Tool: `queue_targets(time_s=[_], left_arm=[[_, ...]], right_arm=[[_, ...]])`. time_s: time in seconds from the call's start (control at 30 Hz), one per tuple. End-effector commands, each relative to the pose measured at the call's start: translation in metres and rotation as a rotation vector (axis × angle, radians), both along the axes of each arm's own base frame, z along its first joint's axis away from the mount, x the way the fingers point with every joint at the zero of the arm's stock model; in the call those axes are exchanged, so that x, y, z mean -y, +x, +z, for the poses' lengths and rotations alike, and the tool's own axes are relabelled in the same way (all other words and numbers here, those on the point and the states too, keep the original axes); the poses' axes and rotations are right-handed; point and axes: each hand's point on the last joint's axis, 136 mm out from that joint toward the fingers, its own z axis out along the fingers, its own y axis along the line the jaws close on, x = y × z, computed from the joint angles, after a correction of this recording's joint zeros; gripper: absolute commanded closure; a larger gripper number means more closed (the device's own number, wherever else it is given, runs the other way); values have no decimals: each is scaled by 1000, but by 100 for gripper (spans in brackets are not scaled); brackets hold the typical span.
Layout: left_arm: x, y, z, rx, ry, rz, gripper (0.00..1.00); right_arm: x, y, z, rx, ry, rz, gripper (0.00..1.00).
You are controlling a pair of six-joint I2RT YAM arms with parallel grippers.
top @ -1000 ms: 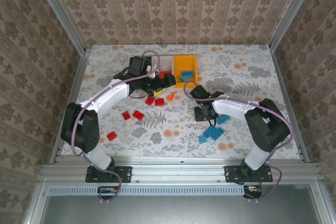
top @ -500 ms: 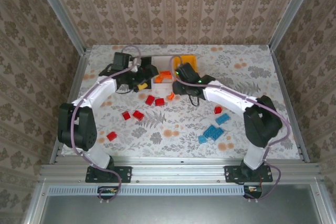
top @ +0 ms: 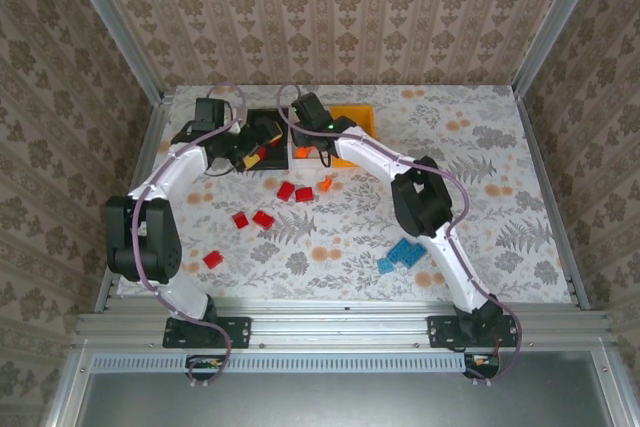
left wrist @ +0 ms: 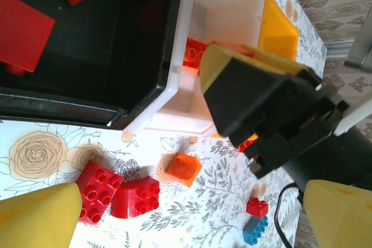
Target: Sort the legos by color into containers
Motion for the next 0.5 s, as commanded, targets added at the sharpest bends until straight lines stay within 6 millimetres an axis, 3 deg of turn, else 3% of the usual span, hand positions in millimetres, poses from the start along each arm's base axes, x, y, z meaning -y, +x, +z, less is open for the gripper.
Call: queue_targets(time_s=[0.0, 0.07, 0.13, 0.33, 0.47], left_arm=[[4, -1, -2, -5, -13, -17, 0], [3, -1, -2, -5, -14, -16, 0], [4, -1, 0, -2, -20, -20, 0], [8, -1, 5, 2, -50, -23, 0], [13, -5, 5, 2, -47, -35, 0]], right_arm=[[8, 10, 11, 9, -54, -9, 57], [10, 12, 14, 9, -67, -20, 43], [8, 11, 21, 16, -57, -10, 39], [13, 4, 57, 59, -54, -10, 37], [30, -20, 76, 79, -40, -41, 37]])
